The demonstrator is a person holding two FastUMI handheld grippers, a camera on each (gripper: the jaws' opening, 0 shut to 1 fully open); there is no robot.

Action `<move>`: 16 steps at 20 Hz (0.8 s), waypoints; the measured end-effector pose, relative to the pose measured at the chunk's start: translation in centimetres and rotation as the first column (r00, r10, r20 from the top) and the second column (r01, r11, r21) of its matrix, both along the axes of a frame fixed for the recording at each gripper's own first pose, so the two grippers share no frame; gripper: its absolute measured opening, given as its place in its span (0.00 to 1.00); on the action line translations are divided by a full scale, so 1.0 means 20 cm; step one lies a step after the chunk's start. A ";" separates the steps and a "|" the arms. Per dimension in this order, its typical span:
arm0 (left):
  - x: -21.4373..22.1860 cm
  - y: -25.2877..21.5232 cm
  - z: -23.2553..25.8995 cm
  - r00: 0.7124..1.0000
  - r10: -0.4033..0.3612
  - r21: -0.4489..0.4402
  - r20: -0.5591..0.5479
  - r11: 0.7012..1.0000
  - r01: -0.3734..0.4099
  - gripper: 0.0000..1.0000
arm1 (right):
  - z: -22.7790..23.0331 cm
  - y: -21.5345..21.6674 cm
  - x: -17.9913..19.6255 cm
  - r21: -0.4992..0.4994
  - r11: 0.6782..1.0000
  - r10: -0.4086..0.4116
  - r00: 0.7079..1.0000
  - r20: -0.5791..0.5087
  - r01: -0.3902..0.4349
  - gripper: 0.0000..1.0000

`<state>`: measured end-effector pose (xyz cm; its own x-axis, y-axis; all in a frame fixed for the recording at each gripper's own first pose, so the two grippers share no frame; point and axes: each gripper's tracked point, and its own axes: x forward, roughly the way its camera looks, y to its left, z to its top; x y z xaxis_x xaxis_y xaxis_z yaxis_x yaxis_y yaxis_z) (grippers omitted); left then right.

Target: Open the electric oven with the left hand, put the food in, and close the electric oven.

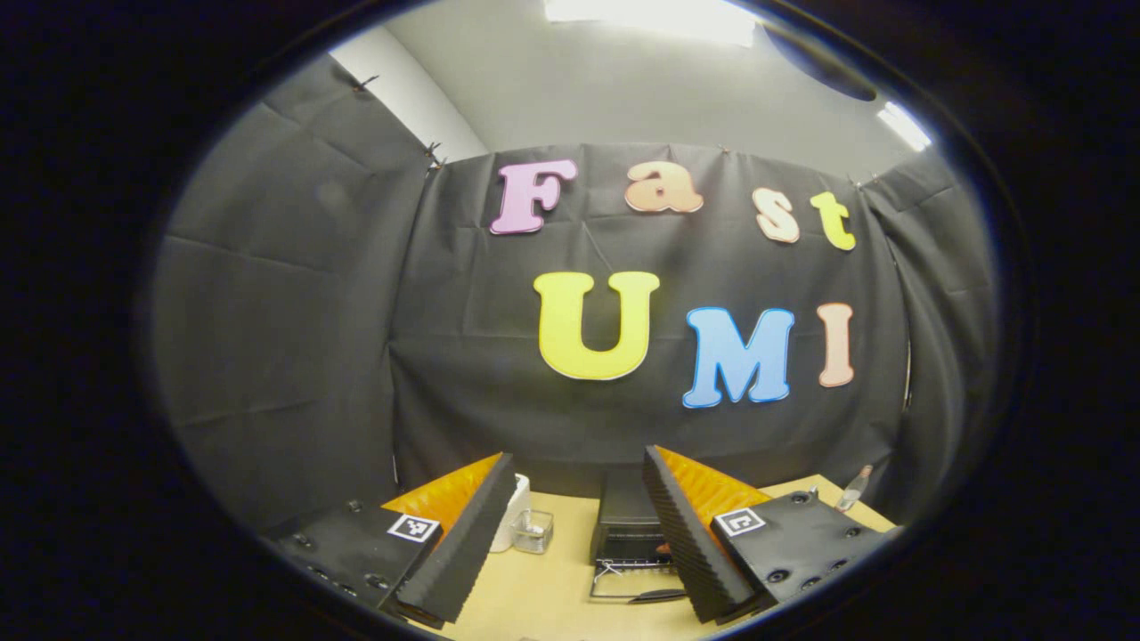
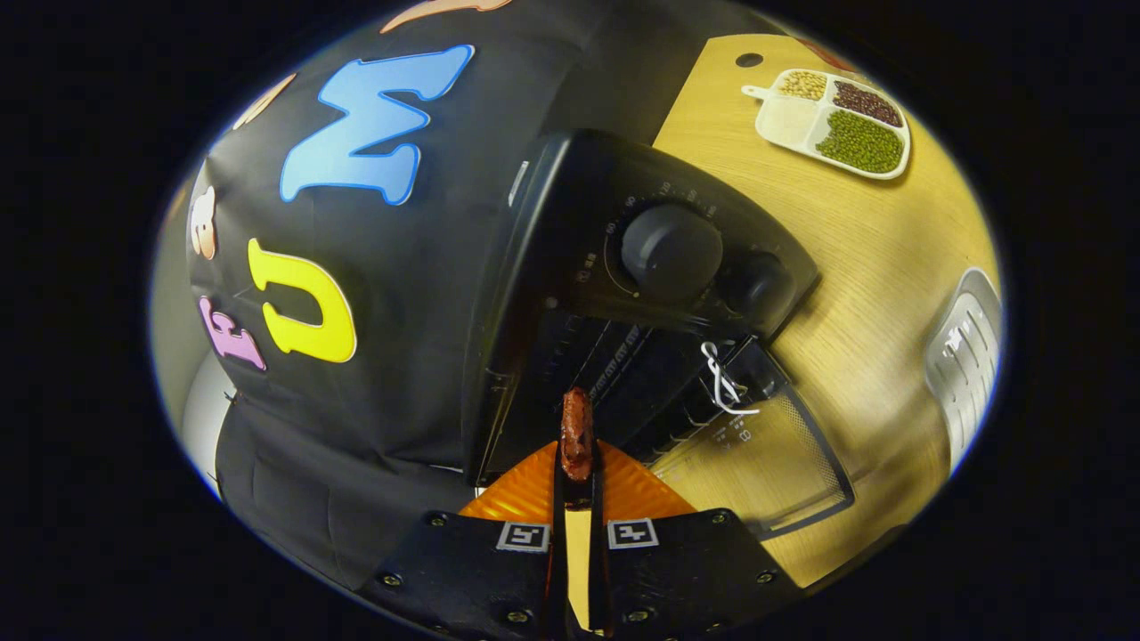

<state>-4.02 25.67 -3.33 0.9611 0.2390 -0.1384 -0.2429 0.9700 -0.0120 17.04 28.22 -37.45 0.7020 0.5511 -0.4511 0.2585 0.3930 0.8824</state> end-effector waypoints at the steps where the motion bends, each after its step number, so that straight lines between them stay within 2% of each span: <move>1: 0.00 0.00 0.00 1.000 -0.001 -0.011 0.001 1.000 0.001 1.00 | -0.01 0.01 0.02 0.009 1.000 -0.011 1.000 -0.003 0.011 0.10; 7: -0.04 -0.01 -0.04 1.000 -0.003 -0.008 -0.025 1.000 0.003 1.00 | -0.11 0.02 0.17 0.023 0.991 -0.128 0.991 -0.025 0.129 0.12; 10: -0.05 0.00 -0.06 0.999 0.001 -0.014 -0.032 1.000 -0.001 1.00 | -0.17 0.01 0.18 -0.042 0.990 -0.136 0.988 -0.070 0.133 0.15; 11: -0.05 0.00 -0.06 0.999 0.003 -0.018 -0.033 1.000 -0.004 1.00 | -0.18 0.02 0.17 -0.072 0.990 -0.124 0.989 -0.077 0.119 0.25; 12: -0.04 0.00 -0.06 1.000 0.006 -0.025 -0.031 1.000 -0.006 1.00 | -0.19 0.01 0.15 -0.082 0.991 -0.115 0.989 -0.088 0.108 0.30; 13: -0.03 -0.01 -0.07 1.000 0.004 -0.035 -0.028 0.999 -0.005 1.00 | -0.17 0.01 0.14 -0.079 0.991 -0.111 0.990 -0.092 0.104 0.43; 14: -0.03 -0.02 -0.07 1.000 0.001 -0.045 -0.027 0.999 -0.002 1.00 | -0.16 0.00 0.13 -0.085 0.992 -0.104 0.991 -0.090 0.096 0.48; 15: -0.02 -0.03 -0.08 1.000 -0.002 -0.048 -0.026 0.999 0.001 1.00 | -0.14 -0.01 0.11 -0.100 0.991 -0.094 0.992 -0.088 0.085 0.71; 16: 0.00 -0.04 -0.09 1.000 -0.005 -0.049 -0.027 0.999 0.004 1.00 | -0.14 -0.03 0.08 -0.141 0.988 -0.072 0.993 -0.089 0.059 0.78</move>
